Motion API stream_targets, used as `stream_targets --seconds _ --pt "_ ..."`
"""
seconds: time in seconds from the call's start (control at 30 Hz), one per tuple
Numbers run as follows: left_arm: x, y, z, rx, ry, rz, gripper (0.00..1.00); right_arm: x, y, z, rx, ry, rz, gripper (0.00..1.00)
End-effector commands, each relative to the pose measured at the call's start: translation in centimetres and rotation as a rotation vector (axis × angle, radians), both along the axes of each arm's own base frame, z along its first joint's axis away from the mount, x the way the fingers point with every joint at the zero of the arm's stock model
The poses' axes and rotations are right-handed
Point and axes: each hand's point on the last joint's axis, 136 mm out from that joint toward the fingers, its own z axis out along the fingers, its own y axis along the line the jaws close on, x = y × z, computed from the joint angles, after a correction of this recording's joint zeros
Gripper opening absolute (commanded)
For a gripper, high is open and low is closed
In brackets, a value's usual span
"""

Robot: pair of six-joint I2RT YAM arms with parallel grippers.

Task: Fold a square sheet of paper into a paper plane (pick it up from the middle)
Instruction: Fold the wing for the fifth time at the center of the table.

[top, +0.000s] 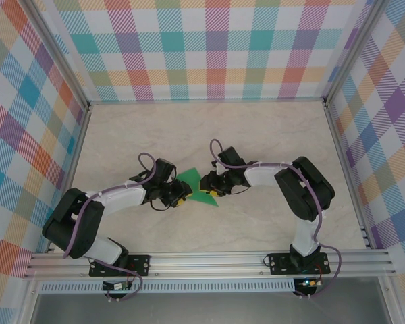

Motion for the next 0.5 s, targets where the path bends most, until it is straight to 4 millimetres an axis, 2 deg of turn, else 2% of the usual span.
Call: stream_targets --seconds 0.0,0.47 --pt "-0.5 0.3 -1.1 0.030 0.025 0.021 0.38 -0.3 -1.0 -1.3 -0.005 0.061 -0.037 0.42" --pt "1.2 -1.3 -1.4 -0.010 0.002 0.004 0.36 -0.3 -1.3 -1.4 0.026 0.091 -0.051 0.42"
